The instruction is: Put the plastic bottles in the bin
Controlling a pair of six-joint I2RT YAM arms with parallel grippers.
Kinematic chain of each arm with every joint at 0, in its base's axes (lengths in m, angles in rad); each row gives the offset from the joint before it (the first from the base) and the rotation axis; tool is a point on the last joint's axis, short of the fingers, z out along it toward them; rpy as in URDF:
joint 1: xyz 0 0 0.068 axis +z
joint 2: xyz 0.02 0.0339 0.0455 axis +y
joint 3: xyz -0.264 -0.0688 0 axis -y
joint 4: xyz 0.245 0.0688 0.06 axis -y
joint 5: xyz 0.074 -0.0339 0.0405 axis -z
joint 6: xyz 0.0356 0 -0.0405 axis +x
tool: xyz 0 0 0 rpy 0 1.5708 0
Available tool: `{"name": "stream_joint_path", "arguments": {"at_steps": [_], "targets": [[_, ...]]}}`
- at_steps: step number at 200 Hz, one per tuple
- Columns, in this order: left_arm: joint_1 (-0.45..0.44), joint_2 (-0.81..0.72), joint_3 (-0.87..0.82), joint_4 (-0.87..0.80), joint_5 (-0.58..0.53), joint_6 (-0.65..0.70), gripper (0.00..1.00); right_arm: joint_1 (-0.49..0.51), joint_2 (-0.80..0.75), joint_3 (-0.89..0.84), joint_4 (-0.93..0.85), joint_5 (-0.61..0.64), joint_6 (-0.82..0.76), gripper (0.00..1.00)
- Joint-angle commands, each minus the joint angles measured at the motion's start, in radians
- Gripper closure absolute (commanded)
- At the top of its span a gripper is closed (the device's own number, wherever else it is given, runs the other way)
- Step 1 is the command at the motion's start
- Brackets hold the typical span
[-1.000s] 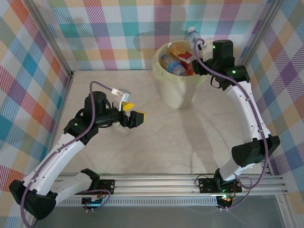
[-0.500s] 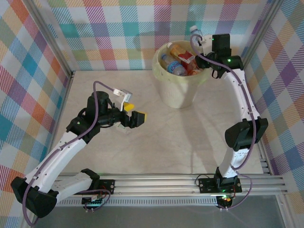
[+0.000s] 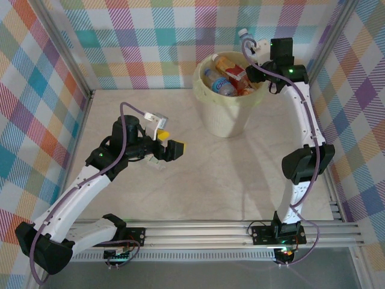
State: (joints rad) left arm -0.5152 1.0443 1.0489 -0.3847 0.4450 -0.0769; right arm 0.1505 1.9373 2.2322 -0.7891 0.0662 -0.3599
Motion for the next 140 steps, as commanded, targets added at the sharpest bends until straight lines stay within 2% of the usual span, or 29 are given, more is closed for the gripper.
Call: {"name": "stream_joint_path", "arguments": {"at_steps": [1, 17, 48, 65, 106, 140], "targets": [[-0.009, -0.003, -0.009, 0.010, -0.007, 0.022, 0.00, -0.002, 0.016, 0.026, -0.025, -0.025, -0.014, 0.41], [-0.009, -0.002, -0.007, 0.009, -0.006, 0.020, 0.00, -0.002, 0.010, 0.016, -0.023, -0.015, -0.013, 0.39], [-0.009, 0.000, -0.005, 0.009, -0.003, 0.019, 0.00, -0.002, -0.007, -0.011, -0.009, -0.007, -0.015, 0.27], [-0.009, 0.000, -0.004, 0.007, -0.003, 0.017, 0.00, -0.001, -0.019, -0.024, -0.001, -0.007, -0.011, 0.23], [-0.009, 0.003, -0.001, 0.006, -0.024, -0.011, 0.00, -0.002, -0.057, -0.054, 0.025, -0.044, 0.027, 0.21], [-0.009, -0.002, 0.001, -0.014, -0.085, -0.066, 0.00, -0.007, -0.111, -0.082, 0.040, -0.144, 0.117, 0.18]]}}
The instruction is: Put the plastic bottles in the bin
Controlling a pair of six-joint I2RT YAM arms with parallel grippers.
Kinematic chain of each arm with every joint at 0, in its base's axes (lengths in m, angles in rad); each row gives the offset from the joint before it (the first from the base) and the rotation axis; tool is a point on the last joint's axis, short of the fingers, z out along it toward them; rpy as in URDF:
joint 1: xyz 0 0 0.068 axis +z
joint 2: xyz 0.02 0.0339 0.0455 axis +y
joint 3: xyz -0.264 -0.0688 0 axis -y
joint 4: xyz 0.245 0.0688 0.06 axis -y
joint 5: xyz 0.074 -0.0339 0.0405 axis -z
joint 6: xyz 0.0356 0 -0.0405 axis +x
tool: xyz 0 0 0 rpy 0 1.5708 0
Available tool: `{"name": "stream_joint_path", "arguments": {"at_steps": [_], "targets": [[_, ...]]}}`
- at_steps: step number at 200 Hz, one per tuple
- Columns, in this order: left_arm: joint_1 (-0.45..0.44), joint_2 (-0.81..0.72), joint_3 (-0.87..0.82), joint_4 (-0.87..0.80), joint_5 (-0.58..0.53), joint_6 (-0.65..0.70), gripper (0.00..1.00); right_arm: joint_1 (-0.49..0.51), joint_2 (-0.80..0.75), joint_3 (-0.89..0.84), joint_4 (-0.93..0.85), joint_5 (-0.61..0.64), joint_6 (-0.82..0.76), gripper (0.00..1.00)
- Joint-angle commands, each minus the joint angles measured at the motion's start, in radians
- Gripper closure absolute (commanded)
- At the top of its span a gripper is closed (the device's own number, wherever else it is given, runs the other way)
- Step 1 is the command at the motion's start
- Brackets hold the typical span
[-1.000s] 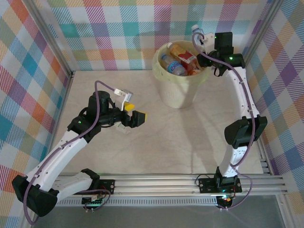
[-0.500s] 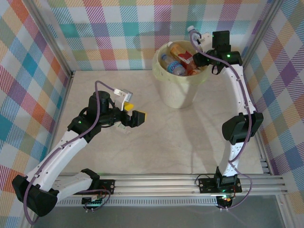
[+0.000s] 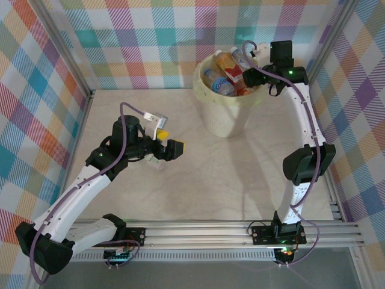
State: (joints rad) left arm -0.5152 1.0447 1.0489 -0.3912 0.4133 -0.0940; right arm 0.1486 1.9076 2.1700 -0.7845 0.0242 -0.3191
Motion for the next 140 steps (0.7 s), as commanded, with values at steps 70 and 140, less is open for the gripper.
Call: {"name": "stream_joint_path", "arguments": {"at_steps": [70, 140], "targets": [[-0.009, -0.059, -0.008, -0.276, -0.484, -0.382, 0.00, -0.004, -0.264, -0.224, 0.113, -0.228, 0.314, 0.11], [0.117, -0.029, -0.112, -0.360, -0.435, -0.535, 0.00, -0.001, -0.597, -0.663, 0.294, -0.539, 0.520, 0.00]]}}
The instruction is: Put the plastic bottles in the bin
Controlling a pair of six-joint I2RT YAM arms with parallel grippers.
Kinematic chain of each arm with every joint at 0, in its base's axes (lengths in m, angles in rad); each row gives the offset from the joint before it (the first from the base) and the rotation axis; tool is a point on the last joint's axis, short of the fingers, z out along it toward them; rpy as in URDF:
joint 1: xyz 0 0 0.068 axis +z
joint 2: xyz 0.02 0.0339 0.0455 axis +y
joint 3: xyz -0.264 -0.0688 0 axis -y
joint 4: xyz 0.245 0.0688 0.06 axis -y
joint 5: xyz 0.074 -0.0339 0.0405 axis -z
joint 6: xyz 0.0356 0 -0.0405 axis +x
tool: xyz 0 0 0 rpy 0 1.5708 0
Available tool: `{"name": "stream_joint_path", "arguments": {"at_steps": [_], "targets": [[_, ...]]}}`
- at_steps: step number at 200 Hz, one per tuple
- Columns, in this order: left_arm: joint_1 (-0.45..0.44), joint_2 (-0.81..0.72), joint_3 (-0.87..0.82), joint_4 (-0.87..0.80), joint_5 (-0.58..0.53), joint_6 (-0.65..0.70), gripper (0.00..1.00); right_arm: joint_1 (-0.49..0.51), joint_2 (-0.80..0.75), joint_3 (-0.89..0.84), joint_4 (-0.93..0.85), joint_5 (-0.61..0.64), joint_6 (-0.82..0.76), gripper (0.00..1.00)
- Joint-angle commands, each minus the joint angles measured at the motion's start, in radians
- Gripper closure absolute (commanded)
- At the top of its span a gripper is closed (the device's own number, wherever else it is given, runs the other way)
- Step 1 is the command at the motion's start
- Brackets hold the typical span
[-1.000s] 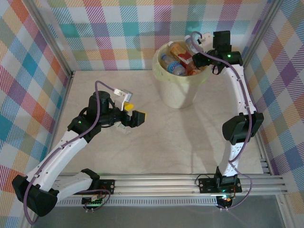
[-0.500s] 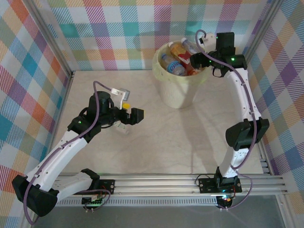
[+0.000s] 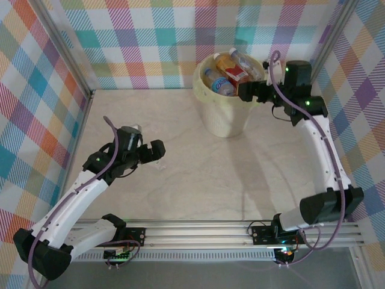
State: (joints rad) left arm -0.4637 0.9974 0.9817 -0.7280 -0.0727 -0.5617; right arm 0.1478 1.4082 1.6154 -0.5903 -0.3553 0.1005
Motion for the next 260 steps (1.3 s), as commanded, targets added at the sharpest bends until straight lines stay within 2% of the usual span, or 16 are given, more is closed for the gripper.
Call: {"name": "stream_joint_path", "arguments": {"at_steps": [1, 33, 55, 99, 120, 183, 212, 237, 260], "targets": [[0.069, 0.019, -0.047, -0.020, 0.053, -0.068, 0.00, -0.001, -0.103, -0.117, 0.101, -0.163, 0.101, 0.00], [0.168, 0.068, -0.108, 0.071, 0.151, -0.084, 0.01, 0.008, -0.231, -0.301, 0.145, -0.298, 0.155, 0.00], [0.201, 0.131, -0.141, 0.150, 0.225, -0.106, 0.03, 0.027, -0.302, -0.400, 0.158, -0.347, 0.179, 0.00], [0.229, 0.253, -0.176, 0.297, 0.271, -0.143, 0.05, 0.060, -0.378, -0.538, 0.167, -0.359, 0.196, 0.00], [0.241, 0.306, -0.180, 0.314, 0.249, -0.130, 0.05, 0.069, -0.387, -0.565, 0.173, -0.359, 0.206, 0.00], [0.294, 0.465, -0.201, 0.421, 0.277, -0.091, 0.09, 0.118, -0.387, -0.626, 0.206, -0.347, 0.236, 0.00], [0.303, 0.510, -0.202, 0.479, 0.305, -0.089, 0.15, 0.137, -0.394, -0.650, 0.199, -0.329, 0.237, 0.00], [0.304, 0.514, -0.206, 0.503, 0.329, -0.088, 0.27, 0.149, -0.391, -0.666, 0.201, -0.322, 0.244, 0.00], [0.303, 0.484, -0.217, 0.504, 0.333, -0.087, 0.34, 0.168, -0.374, -0.682, 0.222, -0.327, 0.259, 0.00]]}}
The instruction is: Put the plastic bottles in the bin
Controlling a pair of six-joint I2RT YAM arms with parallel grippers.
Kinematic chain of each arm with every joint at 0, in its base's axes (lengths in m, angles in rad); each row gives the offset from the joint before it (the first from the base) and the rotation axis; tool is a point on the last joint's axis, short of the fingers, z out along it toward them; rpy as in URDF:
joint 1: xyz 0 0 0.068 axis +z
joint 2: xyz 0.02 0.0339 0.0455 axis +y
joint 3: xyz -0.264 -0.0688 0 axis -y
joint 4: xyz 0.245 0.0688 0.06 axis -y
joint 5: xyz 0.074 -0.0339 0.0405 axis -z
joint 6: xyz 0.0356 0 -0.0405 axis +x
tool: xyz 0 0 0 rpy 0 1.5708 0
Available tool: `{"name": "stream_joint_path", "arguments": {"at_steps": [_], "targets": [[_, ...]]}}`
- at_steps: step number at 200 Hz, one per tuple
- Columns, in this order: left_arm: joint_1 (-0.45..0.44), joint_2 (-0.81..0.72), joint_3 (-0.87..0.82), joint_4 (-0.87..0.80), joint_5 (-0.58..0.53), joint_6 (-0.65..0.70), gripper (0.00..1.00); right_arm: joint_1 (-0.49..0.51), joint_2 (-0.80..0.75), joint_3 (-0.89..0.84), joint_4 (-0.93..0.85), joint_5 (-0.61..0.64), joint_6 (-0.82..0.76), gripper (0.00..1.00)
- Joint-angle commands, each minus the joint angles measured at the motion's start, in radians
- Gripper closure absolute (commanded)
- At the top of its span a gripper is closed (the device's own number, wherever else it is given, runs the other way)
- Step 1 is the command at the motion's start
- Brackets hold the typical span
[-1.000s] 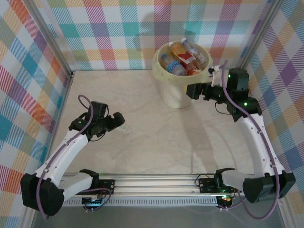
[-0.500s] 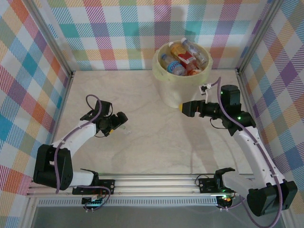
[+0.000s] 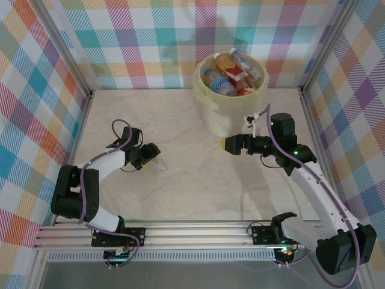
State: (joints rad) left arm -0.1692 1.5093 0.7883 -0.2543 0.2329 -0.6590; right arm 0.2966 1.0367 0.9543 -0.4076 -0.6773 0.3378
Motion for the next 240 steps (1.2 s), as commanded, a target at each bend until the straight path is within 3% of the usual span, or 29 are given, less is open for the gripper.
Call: {"name": "stream_joint_path", "arguments": {"at_steps": [1, 50, 70, 108, 162, 240], "targets": [[0.009, -0.029, -0.024, 0.030, 0.027, 0.010, 0.35, 0.020, -0.002, -0.022, 0.041, -0.004, 0.022, 0.00], [-0.024, -0.131, -0.040, 0.038, 0.072, 0.012, 0.40, 0.052, 0.038, -0.050, 0.112, -0.026, 0.106, 0.00], [-0.065, -0.184, -0.046, 0.072, 0.086, -0.007, 0.40, 0.070, 0.080, -0.085, 0.200, -0.072, 0.176, 0.01], [-0.171, -0.249, -0.047, 0.169, 0.093, -0.122, 0.40, 0.164, 0.167, -0.104, 0.285, -0.022, 0.232, 0.03], [-0.303, -0.288, 0.022, 0.205, 0.028, -0.241, 0.40, 0.248, 0.279, -0.095, 0.428, -0.016, 0.332, 0.06], [-0.344, -0.250, 0.030, 0.300, 0.054, -0.333, 0.40, 0.303, 0.364, -0.080, 0.498, -0.029, 0.366, 0.07]]}}
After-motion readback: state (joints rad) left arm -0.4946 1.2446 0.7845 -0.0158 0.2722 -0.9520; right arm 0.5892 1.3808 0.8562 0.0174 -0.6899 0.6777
